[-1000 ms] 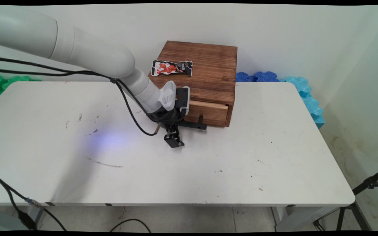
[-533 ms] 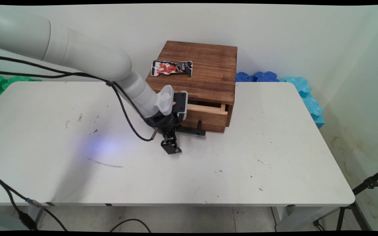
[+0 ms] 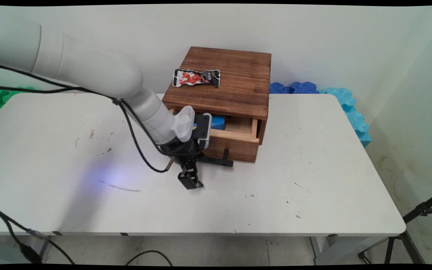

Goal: Open the drawer

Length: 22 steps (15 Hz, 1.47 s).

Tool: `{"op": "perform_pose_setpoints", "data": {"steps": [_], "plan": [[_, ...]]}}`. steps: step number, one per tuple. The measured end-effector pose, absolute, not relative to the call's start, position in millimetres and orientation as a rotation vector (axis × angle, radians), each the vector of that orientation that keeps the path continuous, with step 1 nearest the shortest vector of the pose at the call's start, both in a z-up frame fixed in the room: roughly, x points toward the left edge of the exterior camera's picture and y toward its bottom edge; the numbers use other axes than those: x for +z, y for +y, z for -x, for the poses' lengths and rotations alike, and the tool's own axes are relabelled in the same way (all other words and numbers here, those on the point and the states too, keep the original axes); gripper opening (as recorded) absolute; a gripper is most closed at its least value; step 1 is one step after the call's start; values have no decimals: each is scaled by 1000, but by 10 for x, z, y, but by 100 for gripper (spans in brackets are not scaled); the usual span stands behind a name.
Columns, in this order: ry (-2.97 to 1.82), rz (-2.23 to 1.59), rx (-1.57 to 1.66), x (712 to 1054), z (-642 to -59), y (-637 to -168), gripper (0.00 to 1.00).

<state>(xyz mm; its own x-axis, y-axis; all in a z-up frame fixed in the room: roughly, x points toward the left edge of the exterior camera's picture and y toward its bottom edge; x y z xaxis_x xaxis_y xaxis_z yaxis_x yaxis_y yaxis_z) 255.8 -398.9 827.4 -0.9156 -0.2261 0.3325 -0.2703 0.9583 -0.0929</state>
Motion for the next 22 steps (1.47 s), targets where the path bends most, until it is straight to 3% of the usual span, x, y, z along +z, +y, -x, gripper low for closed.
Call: {"op": "perform_pose_setpoints", "data": {"steps": [22], "plan": [[-2777,-241,29,8342,-2513,-3127,100]]}}
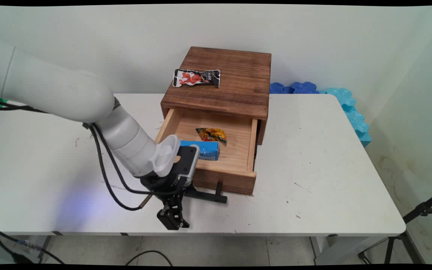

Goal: Open the drawer

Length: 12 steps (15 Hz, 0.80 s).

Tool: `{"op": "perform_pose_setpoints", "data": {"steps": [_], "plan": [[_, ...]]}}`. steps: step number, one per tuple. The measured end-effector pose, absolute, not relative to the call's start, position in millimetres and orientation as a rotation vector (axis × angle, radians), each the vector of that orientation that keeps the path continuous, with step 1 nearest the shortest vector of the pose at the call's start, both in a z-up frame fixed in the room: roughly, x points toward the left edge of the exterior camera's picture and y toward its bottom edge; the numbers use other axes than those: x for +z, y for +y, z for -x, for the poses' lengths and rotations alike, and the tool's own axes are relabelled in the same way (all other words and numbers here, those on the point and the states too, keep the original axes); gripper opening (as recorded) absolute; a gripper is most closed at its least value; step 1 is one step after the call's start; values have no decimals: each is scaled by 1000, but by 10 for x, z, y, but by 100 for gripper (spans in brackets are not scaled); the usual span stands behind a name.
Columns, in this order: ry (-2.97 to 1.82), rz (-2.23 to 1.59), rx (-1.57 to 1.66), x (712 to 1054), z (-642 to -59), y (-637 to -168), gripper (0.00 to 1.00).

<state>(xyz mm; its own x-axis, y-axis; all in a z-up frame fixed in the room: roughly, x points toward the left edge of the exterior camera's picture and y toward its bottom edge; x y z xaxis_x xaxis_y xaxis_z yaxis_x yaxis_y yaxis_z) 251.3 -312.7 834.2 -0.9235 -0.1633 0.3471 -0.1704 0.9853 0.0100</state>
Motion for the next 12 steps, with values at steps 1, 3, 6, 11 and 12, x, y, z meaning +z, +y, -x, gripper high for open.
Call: {"op": "perform_pose_setpoints", "data": {"steps": [1,3,6,11,12], "plan": [[-2775,-240,26,8342,-2509,-3109,100],[-2771,-238,18,8339,-2493,-3057,100],[-2766,-236,3,8332,-2469,-2968,100],[-2759,-231,-19,8324,-2439,-2844,100],[-2757,-230,-24,8323,-2433,-2820,100]]}}
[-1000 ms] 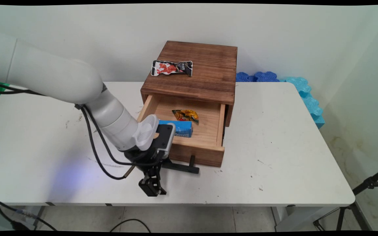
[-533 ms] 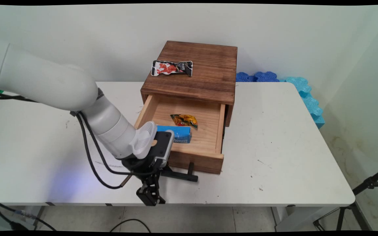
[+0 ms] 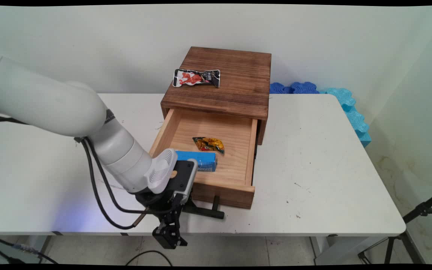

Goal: Open the drawer

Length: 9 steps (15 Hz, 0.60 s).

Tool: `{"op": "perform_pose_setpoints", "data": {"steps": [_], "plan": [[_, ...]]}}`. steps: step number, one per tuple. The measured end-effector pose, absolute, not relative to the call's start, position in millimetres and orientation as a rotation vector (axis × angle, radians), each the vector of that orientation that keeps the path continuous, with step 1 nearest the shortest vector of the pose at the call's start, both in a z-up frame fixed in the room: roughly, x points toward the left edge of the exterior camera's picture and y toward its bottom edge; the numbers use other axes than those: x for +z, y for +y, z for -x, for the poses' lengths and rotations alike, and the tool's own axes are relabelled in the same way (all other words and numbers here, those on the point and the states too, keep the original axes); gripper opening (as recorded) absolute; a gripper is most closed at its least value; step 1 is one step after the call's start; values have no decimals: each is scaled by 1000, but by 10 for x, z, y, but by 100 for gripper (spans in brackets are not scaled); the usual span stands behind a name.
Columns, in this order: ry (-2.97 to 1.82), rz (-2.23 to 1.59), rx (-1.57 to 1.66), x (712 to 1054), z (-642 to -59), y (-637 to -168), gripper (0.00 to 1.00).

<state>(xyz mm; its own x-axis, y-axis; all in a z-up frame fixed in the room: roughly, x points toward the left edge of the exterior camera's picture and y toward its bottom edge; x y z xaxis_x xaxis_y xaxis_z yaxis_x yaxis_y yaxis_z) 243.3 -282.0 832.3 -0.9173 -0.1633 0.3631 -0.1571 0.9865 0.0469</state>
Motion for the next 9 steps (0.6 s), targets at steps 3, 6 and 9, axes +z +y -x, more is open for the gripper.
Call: {"op": "perform_pose_setpoints", "data": {"steps": [3,6,9], "plan": [[-2755,-227,-33,8320,-2422,-2769,100],[-2751,-219,-40,8322,-2411,-2709,100],[-2747,-205,-35,8334,-2405,-2672,100]]}}
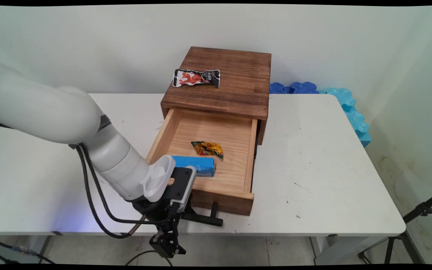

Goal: Open the drawer

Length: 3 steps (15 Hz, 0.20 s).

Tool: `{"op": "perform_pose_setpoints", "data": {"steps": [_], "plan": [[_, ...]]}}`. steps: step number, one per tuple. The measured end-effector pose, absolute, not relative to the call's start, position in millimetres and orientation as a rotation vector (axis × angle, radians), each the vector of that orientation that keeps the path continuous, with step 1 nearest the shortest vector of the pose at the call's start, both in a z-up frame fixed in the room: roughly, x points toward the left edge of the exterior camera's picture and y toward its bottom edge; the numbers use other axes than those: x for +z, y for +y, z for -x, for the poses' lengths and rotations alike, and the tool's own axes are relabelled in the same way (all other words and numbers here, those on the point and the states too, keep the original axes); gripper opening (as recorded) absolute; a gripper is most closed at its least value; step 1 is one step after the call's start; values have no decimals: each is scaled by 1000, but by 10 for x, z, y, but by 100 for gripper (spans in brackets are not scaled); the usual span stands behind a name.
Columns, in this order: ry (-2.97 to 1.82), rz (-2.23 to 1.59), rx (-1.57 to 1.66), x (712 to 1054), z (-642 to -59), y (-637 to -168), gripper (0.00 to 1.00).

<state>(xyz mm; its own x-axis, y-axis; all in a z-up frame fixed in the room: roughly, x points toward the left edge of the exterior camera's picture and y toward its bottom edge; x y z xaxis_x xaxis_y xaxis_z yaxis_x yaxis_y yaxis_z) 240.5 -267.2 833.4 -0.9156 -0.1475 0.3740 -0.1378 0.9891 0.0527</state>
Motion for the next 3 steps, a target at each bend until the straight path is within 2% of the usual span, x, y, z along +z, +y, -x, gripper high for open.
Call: {"op": "perform_pose_setpoints", "data": {"steps": [3], "plan": [[-2743,-184,-23,8350,-2402,-2657,100]]}}
